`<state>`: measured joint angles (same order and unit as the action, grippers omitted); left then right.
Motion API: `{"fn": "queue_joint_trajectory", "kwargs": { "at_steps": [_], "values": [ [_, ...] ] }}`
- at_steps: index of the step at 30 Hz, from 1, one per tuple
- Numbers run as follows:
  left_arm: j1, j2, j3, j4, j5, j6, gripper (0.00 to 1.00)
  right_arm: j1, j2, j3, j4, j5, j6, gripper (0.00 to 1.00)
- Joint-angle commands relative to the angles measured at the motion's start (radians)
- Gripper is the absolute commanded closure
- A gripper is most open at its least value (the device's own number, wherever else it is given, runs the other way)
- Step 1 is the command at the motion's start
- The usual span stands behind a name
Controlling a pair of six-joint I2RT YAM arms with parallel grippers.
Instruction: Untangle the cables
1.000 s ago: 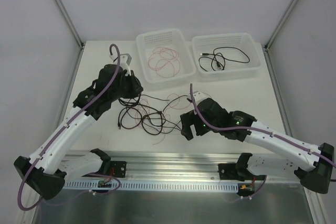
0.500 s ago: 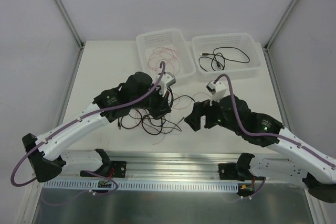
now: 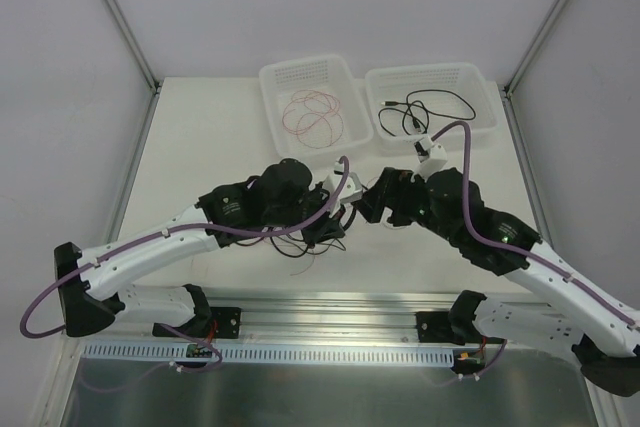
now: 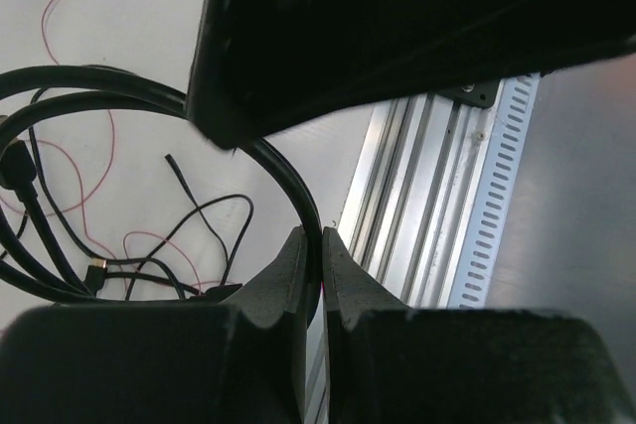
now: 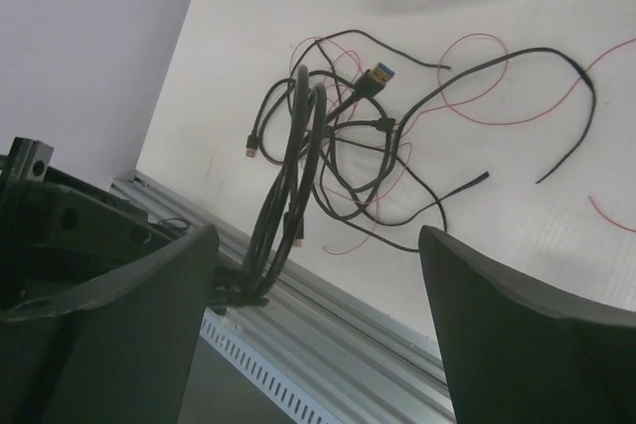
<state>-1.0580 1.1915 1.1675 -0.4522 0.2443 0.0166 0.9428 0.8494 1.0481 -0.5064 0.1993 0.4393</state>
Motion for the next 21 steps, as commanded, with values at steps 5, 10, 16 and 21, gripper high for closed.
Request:
{"fn": "queue_joint_trajectory", "kwargs": {
  "at_steps": [5,10,16,21],
  "values": [
    [-0.031,0.016,-0.008,0.136,0.05,0.036,0.98,-0.03,0.028,-0.117,0.203,-0.132,0.127,0.23],
    [-0.034,0.017,-0.023,0.167,0.044,0.032,0.97,-0.042,0.024,-0.157,0.235,-0.153,0.118,0.59],
    [-0.034,0.033,-0.071,0.19,-0.06,-0.015,0.68,-0.068,-0.029,-0.111,0.097,-0.048,-0.005,0.99],
    [-0.022,0.022,-0.106,0.198,-0.144,-0.093,0.26,-0.153,-0.072,-0.062,-0.035,0.021,-0.115,0.99]
  ]
}}
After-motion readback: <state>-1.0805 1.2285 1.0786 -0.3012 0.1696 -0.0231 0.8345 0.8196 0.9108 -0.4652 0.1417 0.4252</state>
